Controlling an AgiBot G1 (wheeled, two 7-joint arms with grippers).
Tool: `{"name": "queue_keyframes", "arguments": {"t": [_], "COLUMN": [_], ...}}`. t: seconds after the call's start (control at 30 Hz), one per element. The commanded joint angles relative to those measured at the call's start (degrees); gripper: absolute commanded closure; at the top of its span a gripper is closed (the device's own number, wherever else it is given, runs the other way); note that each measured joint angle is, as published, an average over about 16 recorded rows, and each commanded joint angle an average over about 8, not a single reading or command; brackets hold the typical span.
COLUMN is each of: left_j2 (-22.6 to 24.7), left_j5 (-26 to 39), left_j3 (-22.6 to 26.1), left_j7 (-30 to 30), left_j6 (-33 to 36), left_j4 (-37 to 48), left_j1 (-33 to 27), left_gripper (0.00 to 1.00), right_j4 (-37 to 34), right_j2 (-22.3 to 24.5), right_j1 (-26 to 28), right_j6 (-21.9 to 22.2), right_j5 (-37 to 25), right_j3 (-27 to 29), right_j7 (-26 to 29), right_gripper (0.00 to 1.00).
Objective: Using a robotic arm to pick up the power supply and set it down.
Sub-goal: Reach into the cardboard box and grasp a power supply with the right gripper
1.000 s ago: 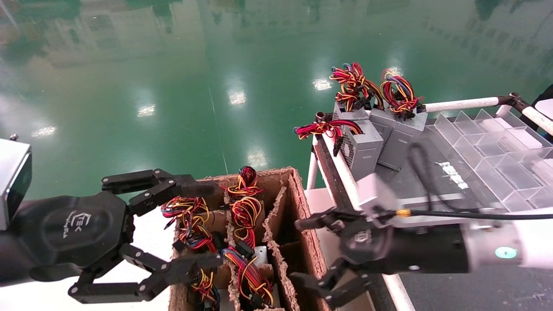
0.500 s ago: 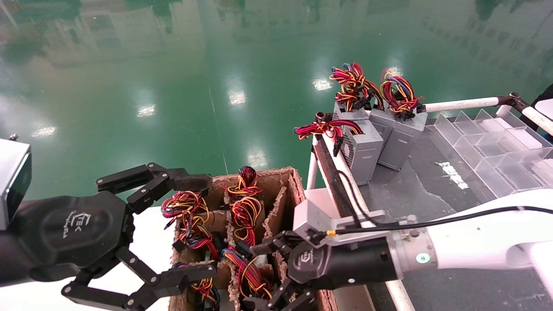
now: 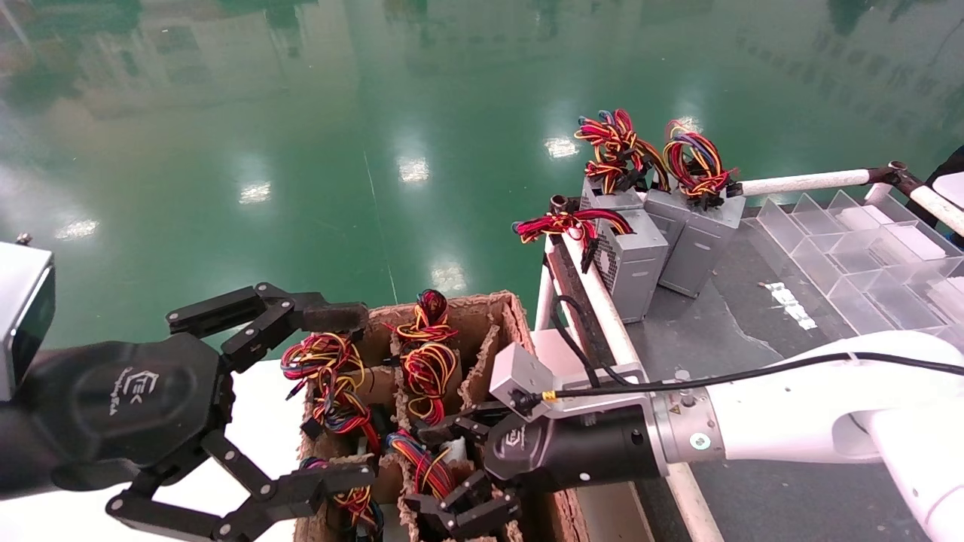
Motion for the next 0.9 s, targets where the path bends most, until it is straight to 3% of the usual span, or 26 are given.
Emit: {"name": "queue_keyframes", "arguments": {"t": [0.03,0.9], "left_j2": [0.0,-0.01], "left_j5": [0.0,-0.01], "left_j3": [0.0,0.02], "left_j7": [0.0,0.01], "left_j6": [0.0,-0.01], "left_j4": [0.0,0.0], "left_j1": [0.0,-0.01], "left_gripper": [0.0,0.0], "right_j4": [-1.59,-15.63], "right_j2": [-0.7,-4.26], "right_j1": [0.45,3.55], "right_j6": [0.01,-1.09], "right_j5": [-0.07,1.2], "right_j3": [-0.07,0.25], "right_j7": [-0.79,-8.58], "right_gripper": [1.0,1.0]}}
